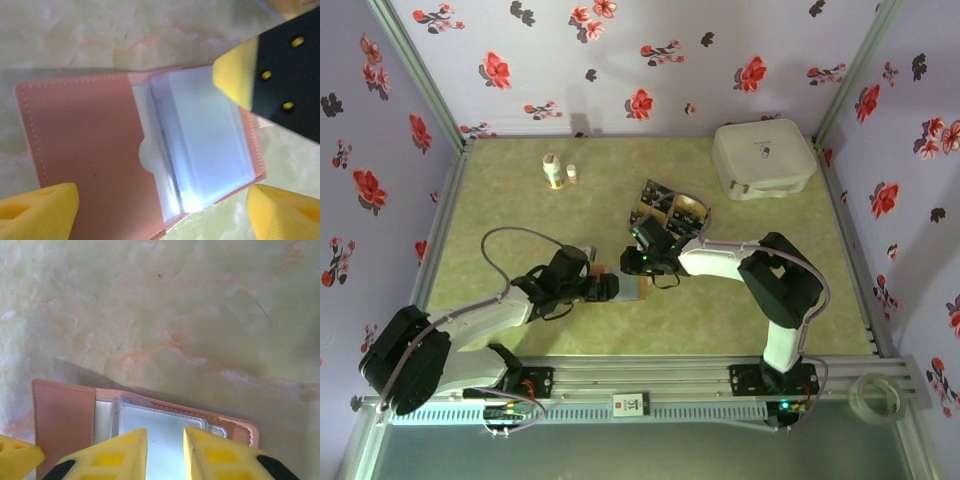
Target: Put the credit cards into the card holder
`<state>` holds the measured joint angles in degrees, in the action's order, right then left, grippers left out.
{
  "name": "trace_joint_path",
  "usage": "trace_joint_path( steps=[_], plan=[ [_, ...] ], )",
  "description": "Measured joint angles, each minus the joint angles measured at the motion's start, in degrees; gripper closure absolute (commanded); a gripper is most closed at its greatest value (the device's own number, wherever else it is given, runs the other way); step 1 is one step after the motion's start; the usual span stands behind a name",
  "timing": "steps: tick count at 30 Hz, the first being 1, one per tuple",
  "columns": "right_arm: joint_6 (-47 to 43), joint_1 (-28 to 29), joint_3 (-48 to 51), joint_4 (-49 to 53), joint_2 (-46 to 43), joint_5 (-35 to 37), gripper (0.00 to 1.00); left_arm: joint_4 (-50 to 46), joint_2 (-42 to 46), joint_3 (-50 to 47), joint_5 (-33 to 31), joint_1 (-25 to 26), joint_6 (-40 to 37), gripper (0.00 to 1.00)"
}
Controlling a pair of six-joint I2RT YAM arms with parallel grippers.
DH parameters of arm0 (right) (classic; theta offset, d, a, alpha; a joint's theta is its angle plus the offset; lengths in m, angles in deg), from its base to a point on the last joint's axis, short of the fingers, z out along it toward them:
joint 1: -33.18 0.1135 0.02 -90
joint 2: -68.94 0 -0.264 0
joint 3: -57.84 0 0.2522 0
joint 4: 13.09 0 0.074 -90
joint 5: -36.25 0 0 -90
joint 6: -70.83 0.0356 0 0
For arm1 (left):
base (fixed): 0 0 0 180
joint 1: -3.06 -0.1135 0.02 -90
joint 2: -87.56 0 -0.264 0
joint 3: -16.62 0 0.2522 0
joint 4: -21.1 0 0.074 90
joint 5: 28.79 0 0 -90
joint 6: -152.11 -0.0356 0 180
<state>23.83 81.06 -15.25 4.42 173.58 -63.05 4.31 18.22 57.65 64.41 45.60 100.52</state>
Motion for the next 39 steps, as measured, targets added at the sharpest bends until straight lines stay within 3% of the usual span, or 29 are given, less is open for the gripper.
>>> trace_joint_path(
  steps=[39],
  plan=[
    [1.6,1.2,-0.3,-3.9,3.1,-2.6,0.75,4.7,-5.3,-0.9,-3.4,0.3,-4.8,0.12]
  ],
)
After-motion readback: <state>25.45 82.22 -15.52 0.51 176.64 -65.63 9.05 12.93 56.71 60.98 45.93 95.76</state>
